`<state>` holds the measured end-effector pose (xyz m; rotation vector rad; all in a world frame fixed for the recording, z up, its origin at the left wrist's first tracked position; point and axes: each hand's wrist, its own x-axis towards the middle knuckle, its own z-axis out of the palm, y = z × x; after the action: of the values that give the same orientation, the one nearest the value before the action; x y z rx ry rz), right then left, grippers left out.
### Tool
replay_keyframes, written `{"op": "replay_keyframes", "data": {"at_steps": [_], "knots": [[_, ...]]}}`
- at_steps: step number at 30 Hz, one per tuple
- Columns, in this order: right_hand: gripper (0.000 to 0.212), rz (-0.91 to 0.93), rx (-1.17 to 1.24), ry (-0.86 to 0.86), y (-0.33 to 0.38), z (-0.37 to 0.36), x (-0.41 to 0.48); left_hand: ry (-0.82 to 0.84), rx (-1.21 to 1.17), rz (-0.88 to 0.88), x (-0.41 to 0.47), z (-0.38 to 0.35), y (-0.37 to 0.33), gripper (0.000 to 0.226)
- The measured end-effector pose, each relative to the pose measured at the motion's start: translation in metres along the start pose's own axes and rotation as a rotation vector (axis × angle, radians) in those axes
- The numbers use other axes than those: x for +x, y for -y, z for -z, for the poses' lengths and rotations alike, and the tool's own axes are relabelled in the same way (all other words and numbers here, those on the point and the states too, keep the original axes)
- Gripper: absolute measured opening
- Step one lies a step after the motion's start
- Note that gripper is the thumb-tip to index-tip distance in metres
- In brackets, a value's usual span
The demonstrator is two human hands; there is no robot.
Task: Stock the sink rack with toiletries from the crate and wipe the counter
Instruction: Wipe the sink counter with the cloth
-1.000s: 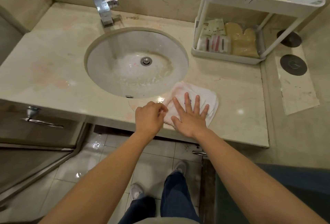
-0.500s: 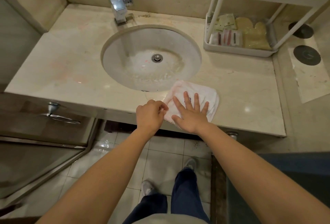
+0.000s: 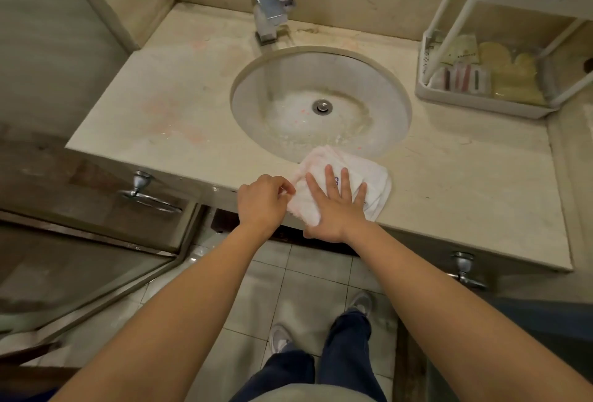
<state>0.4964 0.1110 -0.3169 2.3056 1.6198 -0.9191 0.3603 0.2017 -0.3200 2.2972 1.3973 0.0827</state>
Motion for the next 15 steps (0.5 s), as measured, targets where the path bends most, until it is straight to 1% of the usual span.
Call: {"op": "replay_keyframes", "data": {"at_steps": [4, 10, 15], "knots": [[0.118, 0.037, -0.007, 0.018, 0.025, 0.006, 0.012, -0.034, -0.003, 0.035, 0.006, 0.012, 0.024, 0.018], [0.093, 0.103, -0.017, 0.036, 0.055, 0.013, 0.034, -0.061, -0.018, 0.116, 0.016, 0.029, 0.049, 0.022], [0.09, 0.178, -0.035, 0.108, 0.071, 0.025, 0.051, -0.082, -0.027, 0.189, 0.027, 0.04, 0.062, 0.02]]}}
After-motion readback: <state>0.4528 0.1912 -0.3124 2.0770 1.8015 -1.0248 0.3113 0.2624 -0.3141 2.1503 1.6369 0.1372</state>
